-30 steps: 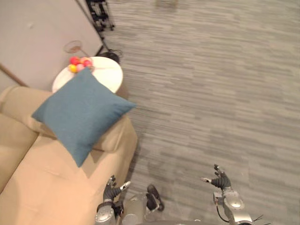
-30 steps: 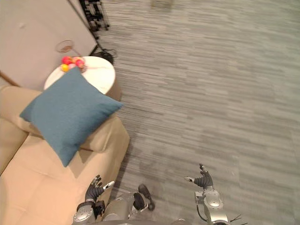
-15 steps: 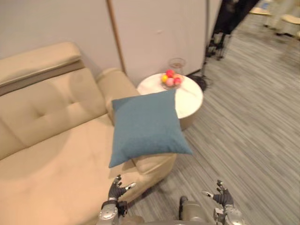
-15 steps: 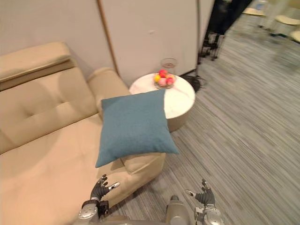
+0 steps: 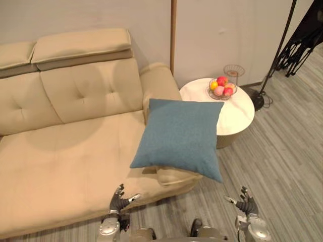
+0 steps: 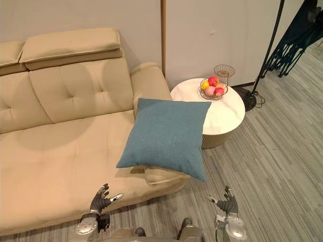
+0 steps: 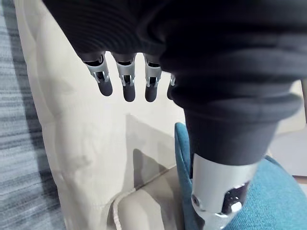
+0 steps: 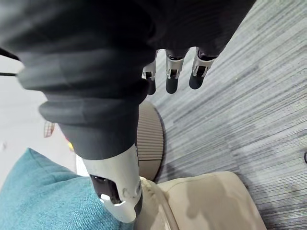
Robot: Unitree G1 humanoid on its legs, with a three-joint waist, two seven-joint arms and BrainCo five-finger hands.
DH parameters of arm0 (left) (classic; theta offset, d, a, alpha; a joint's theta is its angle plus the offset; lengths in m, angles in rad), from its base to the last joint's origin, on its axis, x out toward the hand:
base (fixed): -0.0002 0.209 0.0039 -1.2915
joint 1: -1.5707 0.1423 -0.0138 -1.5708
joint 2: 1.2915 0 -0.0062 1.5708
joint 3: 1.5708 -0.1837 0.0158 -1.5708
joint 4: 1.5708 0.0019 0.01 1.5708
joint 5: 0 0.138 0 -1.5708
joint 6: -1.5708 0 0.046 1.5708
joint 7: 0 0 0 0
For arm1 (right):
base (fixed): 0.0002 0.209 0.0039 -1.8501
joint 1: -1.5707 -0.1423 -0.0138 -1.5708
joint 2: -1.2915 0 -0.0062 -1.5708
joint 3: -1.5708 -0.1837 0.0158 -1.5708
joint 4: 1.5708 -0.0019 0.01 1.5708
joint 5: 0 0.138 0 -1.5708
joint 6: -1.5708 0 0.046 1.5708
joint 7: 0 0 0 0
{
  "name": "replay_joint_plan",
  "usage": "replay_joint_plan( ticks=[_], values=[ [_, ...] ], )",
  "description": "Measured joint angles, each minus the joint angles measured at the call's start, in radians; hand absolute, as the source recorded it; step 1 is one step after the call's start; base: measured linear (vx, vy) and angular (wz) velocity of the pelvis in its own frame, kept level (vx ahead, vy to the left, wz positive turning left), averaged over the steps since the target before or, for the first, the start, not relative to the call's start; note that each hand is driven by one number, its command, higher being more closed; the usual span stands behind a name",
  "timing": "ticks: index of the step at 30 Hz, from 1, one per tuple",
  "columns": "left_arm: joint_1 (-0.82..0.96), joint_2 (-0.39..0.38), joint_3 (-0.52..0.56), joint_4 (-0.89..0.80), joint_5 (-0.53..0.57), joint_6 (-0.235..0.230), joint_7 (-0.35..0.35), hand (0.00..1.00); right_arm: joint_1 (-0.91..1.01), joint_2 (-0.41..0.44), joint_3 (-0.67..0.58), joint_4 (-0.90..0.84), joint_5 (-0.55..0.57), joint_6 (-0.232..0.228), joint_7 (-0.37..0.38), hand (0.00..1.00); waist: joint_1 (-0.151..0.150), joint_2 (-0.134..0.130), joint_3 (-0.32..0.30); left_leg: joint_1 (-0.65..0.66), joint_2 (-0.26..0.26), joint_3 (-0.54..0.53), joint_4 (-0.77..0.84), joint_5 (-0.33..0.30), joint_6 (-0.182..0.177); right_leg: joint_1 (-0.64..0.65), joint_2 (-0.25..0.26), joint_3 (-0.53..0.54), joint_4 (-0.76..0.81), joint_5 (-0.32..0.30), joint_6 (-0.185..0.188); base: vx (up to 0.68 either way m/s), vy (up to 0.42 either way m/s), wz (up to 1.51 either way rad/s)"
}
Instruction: Pick up cushions and gather them together orderly.
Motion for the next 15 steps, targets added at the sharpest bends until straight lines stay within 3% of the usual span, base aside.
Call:
replay_joint_plan(
  ticks=[9, 15],
  values=[
    [-0.135, 0.093, 0.016, -0.010, -0.002, -0.003, 0.010, 0.00, -0.167, -0.115, 0.023, 0.001, 0.002, 0.000, -0.002, 0.00, -0.008, -0.004, 0.006, -0.039, -0.006, 0.017, -0.109, 0.080, 0.001, -0.089, 0.025, 0.024, -0.031, 0.044, -0.025, -0.08, -0.036, -0.09],
    [-0.466, 0.197, 0.007, 0.053, -0.019, -0.004, 0.033, 0.00, -0.474, -0.158, 0.170, 0.050, 0.032, 0.002, -0.006, 0.00, -0.023, -0.019, 0.102, -0.223, 0.012, 0.027, -0.053, 0.111, 0.010, -0.244, 0.035, 0.042, -0.071, 0.133, -0.053, -0.11, -0.026, -0.06]
  ],
)
